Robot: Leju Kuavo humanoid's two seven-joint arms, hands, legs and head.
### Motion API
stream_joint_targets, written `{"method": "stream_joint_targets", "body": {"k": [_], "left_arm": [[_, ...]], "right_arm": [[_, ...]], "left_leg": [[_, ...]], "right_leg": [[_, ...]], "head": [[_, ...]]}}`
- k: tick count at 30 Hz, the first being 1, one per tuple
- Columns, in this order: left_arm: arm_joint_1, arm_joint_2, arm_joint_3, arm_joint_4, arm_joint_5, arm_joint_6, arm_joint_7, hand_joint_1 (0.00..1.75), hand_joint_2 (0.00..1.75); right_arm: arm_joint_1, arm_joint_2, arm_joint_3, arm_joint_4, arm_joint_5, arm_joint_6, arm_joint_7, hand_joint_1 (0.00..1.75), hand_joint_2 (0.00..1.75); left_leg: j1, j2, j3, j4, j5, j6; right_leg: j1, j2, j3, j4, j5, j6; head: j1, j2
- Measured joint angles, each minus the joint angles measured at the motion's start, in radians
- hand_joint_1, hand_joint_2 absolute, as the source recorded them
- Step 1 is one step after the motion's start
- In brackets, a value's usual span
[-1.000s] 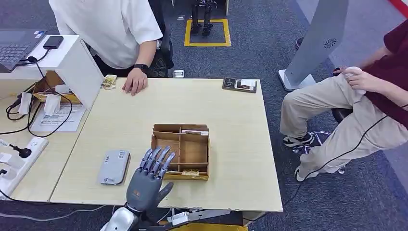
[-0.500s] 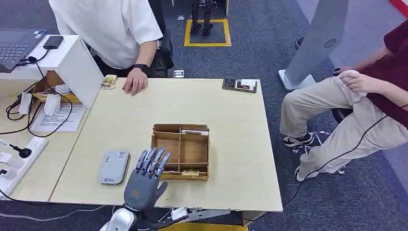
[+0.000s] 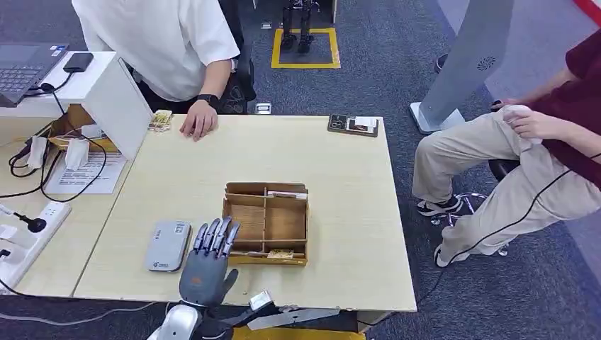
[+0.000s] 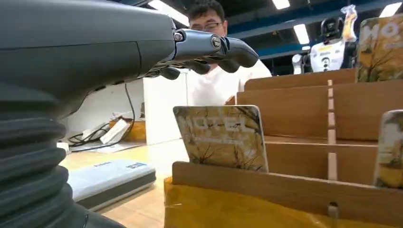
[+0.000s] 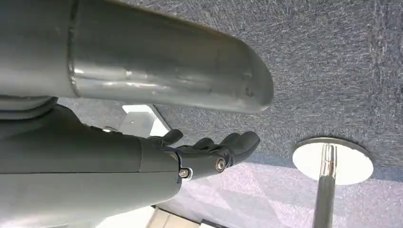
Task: Pass the card to the sensor for recognition and then transmit it.
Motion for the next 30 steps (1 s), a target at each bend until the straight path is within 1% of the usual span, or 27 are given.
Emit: {"method": "stream_joint_targets", "body": {"k": [1,2,3,5,10,12,14,17,22,28,30], "left_arm": [[0.0,0.0,0.0,0.0,0.0,-0.001,0.011,0.0,1.75],[0.0,0.0,0.0,0.0,0.0,-0.002,0.021,1.48,1.75],[0.0,0.001,0.0,0.0,0.0,-0.002,0.029,1.75,1.75],[0.0,0.003,0.0,0.0,0.0,-0.006,0.036,1.75,1.75],[0.006,0.004,0.0,0.0,0.006,0.006,0.029,1.75,1.75],[0.009,0.004,0.0,-0.001,0.01,0.023,0.022,1.75,1.75],[0.012,0.003,0.0,-0.004,0.016,0.055,0.014,1.75,1.75],[0.026,-0.002,0.0,-0.037,0.03,0.08,-0.011,1.75,1.75],[0.034,-0.003,0.0,-0.076,0.032,0.084,-0.025,1.75,1.75],[0.058,-0.011,0.025,-0.14,0.036,0.085,-0.142,1.75,1.75],[0.063,-0.011,0.032,-0.151,0.039,0.086,-0.166,1.75,1.75]], "right_arm": [[0.0,0.0,0.0,0.0,0.0,0.0,0.001,0.0,0.0],[0.0,0.0,-0.001,0.0,0.0,0.0,0.003,0.0,0.0],[0.0,0.0,-0.001,0.0,0.0,0.0,0.003,0.0,0.0],[0.0,0.0,-0.001,0.0,0.0,0.0,0.005,0.0,0.0],[0.0,0.0,-0.001,0.0,0.004,0.0,0.005,0.0,0.0],[0.0,0.0,-0.001,0.0,0.005,0.0,0.005,0.0,0.0],[0.0,0.0,-0.001,0.0,0.007,0.0,0.005,0.0,0.0],[0.0,0.0,-0.001,-0.003,0.016,0.0,0.005,0.0,0.0],[0.001,0.0,-0.001,-0.003,0.016,0.0,0.005,0.0,0.0],[-0.001,0.0,-0.001,-0.003,0.038,0.0,0.002,0.0,0.0],[-0.001,0.0,-0.001,-0.003,0.045,0.0,0.002,0.0,0.0]], "left_leg": [[0.0,0.0,0.0,0.0,0.0,0.0],[0.0,0.0,0.0,0.0,0.0,0.0],[0.0,0.0,0.0,0.0,0.0,0.0],[0.0,0.0,0.0,0.0,0.0,0.0],[0.0,0.0,0.0,0.0,0.0,0.0],[0.0,0.0,0.0,0.0,0.0,0.0],[0.0,0.0,0.0,0.0,0.0,0.0],[0.0,0.0,0.0,0.0,0.0,0.0],[0.0,0.0,0.0,0.0,0.0,0.0],[0.0,0.0,0.0,0.0,0.0,0.0],[0.0,0.0,0.0,0.0,0.0,0.0]], "right_leg": [[0.0,0.0,0.0,0.0,0.0,0.0],[0.0,0.0,0.0,0.0,0.0,0.0],[0.0,0.0,0.0,0.0,0.0,0.0],[0.0,0.0,0.0,0.0,0.0,0.0],[0.0,0.0,0.0,0.0,0.0,0.0],[0.0,0.0,0.0,0.0,0.0,0.0],[0.0,0.0,0.0,0.0,0.0,0.0],[0.0,0.0,0.0,0.0,0.0,0.0],[0.0,0.0,0.0,0.0,0.0,0.0],[0.0,0.0,0.0,0.0,0.0,0.0],[0.0,0.0,0.0,0.0,0.0,0.0]], "head": [[0.0,0.0],[0.0,0.0],[0.0,0.0],[0.0,0.0],[0.0,0.0],[0.0,0.0],[0.0,0.0],[0.0,0.0],[0.0,0.0],[0.0,0.0],[0.0,0.0]]}}
